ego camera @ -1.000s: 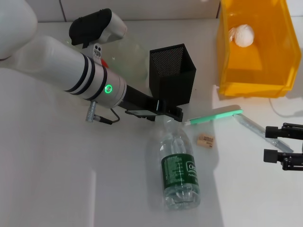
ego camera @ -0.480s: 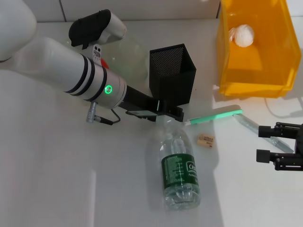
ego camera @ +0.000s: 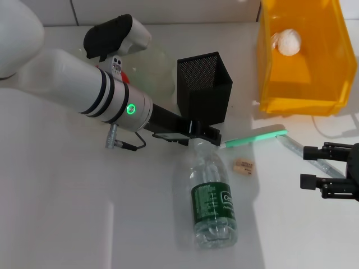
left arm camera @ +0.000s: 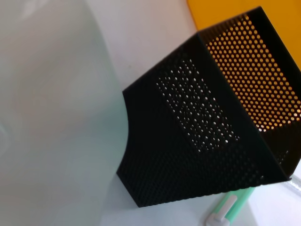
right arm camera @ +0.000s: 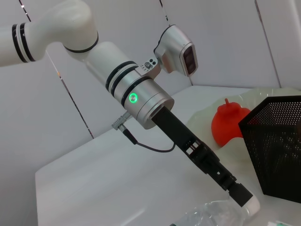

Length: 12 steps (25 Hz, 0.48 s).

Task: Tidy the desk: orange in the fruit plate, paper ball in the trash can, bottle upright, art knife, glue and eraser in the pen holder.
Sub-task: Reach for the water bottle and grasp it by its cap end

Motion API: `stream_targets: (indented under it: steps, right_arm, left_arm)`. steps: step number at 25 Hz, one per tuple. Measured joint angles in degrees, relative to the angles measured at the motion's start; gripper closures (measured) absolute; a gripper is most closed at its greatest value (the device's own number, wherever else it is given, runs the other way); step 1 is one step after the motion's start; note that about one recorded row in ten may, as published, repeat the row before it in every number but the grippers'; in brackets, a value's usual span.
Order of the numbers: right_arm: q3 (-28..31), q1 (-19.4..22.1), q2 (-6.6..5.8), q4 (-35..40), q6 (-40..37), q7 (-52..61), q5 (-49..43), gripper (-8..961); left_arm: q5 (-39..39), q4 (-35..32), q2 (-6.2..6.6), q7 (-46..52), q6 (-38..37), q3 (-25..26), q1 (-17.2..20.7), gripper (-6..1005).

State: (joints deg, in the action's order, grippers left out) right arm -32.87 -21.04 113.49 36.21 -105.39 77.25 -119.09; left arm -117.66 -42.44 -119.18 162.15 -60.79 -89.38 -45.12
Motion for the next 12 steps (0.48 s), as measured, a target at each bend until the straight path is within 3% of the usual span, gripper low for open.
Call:
stream_targets:
  steps: [12]
  right_arm:
    - [0.00,-0.24,0.18,0.00,0.59,0.00,-0.01,207]
  left_arm:
    - [0.50,0.48,0.00,0.00,1.05,-1.40,0.38,305]
